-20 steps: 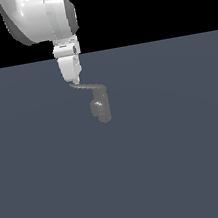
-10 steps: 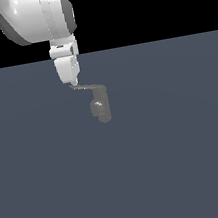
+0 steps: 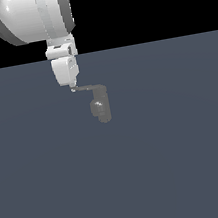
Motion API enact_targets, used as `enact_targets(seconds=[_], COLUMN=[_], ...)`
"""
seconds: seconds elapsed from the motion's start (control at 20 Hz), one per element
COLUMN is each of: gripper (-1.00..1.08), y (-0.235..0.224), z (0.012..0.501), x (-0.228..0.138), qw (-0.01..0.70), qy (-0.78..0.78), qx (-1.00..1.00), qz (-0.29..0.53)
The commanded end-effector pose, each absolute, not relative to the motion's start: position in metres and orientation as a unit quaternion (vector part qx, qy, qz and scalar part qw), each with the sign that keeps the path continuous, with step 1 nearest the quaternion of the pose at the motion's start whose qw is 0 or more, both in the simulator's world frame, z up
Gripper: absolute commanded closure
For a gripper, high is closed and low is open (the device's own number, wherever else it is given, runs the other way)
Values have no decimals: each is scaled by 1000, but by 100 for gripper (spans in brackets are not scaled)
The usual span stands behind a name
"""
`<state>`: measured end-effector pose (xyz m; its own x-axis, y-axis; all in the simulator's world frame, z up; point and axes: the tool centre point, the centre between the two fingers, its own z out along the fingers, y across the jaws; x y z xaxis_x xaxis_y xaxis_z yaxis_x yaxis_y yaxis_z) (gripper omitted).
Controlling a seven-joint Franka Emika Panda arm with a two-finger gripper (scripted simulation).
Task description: Turn on the faucet by rotating a designated handle.
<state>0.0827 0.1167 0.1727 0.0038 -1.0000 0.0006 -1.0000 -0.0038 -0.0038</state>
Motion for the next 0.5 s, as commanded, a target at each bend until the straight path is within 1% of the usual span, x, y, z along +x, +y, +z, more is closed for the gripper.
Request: enact_targets(seconds=[0.0,0.2,0.25,0.45], gripper=[108,108,108,108], y=[120,122,119,113], z=[173,173,173,173], x=[74,66,70,60], qw=[0,0,0,0], qy=[705,705,706,706], qx=[-710,-710,-709,-709], qz=[0,0,-2,-2])
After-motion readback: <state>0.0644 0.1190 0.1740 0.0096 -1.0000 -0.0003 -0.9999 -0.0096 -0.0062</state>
